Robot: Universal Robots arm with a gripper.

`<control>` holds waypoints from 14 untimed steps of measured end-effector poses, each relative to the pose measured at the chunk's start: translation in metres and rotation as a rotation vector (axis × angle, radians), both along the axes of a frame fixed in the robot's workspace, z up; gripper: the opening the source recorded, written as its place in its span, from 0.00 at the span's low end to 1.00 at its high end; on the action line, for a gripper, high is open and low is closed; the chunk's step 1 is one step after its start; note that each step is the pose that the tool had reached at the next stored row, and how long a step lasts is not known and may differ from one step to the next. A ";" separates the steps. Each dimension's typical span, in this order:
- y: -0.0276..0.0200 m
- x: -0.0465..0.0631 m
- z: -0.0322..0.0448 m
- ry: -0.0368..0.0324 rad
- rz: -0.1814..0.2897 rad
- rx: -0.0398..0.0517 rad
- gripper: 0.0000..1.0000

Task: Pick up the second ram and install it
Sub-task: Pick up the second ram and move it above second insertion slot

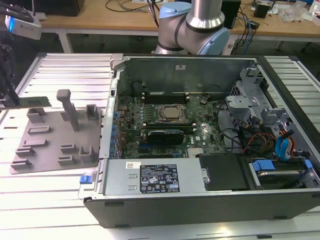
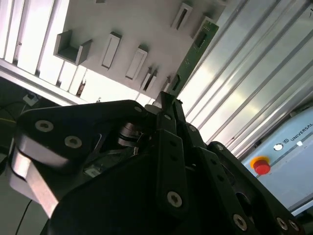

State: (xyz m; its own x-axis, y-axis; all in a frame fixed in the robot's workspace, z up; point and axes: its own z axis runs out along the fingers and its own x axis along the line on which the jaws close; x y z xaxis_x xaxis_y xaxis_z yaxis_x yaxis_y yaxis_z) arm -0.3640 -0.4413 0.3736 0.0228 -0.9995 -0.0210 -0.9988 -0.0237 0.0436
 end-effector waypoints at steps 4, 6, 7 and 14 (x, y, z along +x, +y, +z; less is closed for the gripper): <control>0.0000 0.000 0.0137 -0.0001 0.000 0.0001 0.11; 0.0000 0.000 0.0208 0.0000 0.000 0.0000 0.11; 0.0000 0.000 0.0263 -0.0001 0.000 0.0001 0.11; 0.0000 0.004 0.0351 -0.0001 0.000 0.0001 0.11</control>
State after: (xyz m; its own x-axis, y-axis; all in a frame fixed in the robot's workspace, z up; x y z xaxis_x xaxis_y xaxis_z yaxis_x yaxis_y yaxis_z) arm -0.3599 -0.4413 0.4087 0.0229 -0.9995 -0.0212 -0.9988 -0.0238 0.0435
